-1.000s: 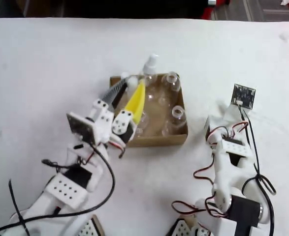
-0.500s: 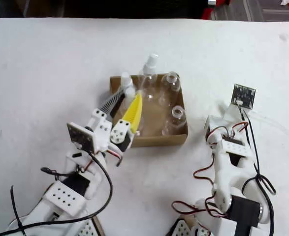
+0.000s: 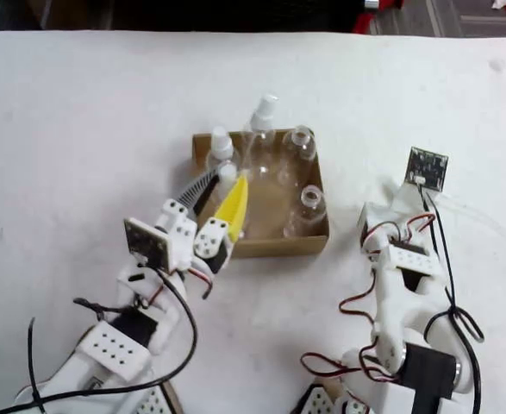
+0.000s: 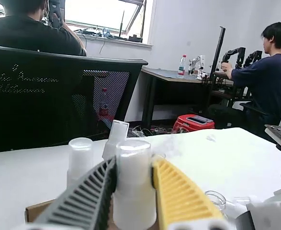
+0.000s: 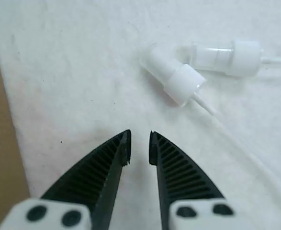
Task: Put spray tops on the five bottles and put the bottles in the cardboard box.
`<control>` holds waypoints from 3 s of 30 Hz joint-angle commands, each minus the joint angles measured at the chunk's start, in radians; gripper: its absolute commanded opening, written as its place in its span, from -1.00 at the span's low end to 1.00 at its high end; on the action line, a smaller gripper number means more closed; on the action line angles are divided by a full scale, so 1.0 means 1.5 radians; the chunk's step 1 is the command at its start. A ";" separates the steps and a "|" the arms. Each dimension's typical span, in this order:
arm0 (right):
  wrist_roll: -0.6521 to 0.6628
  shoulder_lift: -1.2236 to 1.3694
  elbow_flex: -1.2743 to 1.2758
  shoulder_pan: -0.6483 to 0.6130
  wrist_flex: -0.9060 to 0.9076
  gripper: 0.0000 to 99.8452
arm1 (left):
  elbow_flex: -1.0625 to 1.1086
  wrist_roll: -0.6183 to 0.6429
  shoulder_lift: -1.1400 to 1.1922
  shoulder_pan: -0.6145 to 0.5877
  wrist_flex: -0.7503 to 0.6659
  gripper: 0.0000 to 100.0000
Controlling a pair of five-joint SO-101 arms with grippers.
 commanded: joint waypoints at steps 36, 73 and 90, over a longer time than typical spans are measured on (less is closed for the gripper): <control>0.004 -0.024 -0.003 0.001 -0.009 -0.89 | 0.012 -0.002 -0.020 -0.010 0.048 -0.78; 0.004 -0.021 -0.005 0.004 -0.012 -0.89 | -0.464 0.159 -0.183 -0.098 0.605 -0.62; -0.001 -0.026 -0.006 0.043 -0.008 -0.89 | -0.338 0.155 -0.488 -0.375 0.984 -0.78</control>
